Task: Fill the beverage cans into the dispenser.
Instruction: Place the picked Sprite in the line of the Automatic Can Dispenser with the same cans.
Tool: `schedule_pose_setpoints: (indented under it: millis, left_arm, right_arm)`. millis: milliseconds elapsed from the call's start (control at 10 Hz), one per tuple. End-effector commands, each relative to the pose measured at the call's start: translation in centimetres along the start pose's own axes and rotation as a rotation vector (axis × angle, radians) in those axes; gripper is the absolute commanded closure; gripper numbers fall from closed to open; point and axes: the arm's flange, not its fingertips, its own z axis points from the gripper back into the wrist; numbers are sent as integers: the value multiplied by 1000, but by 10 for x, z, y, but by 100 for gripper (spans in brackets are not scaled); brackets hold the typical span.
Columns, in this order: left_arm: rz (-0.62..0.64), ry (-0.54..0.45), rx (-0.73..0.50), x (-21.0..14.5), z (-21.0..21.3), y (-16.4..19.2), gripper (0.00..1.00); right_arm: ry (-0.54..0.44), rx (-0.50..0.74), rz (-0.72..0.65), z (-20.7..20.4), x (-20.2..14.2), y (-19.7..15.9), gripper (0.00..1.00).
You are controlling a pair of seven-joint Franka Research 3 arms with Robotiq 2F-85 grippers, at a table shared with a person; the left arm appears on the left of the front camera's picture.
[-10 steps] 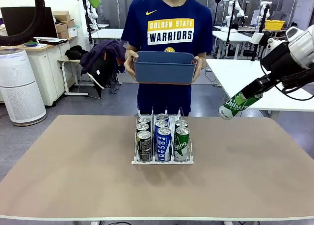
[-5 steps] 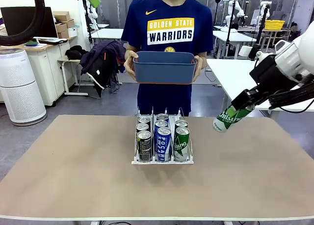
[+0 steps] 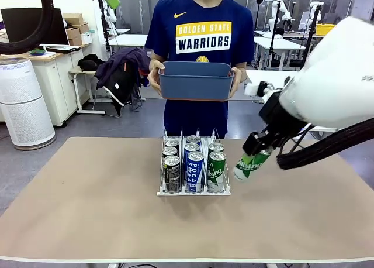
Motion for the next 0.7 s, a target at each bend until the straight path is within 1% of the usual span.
schedule_pose_setpoints:
  millis: [0,100,200,300,400,500,600]
  left_arm:
    - [3,-3,2,-2,-1,1,0]
    - [3,-3,2,-2,-1,1,0]
    - [3,-3,2,-2,-1,1,0]
    - [3,-3,2,-2,-1,1,0]
    - [3,-3,2,-2,-1,1,0]
    - [3,-3,2,-2,-1,1,0]
    - [3,-3,2,-2,-1,1,0]
  right_arm:
    - [-24,9,9,-33,-17,4,42]
    - [-20,24,49,-37,-13,1,42]
    - [-24,46,160,-40,-9,1,42]
    - [13,10,20,-28,7,5,42]
    - [13,10,20,-28,7,5,42]
    - [17,23,68,-36,8,6,42]
    - [9,15,44,-49,13,9,42]
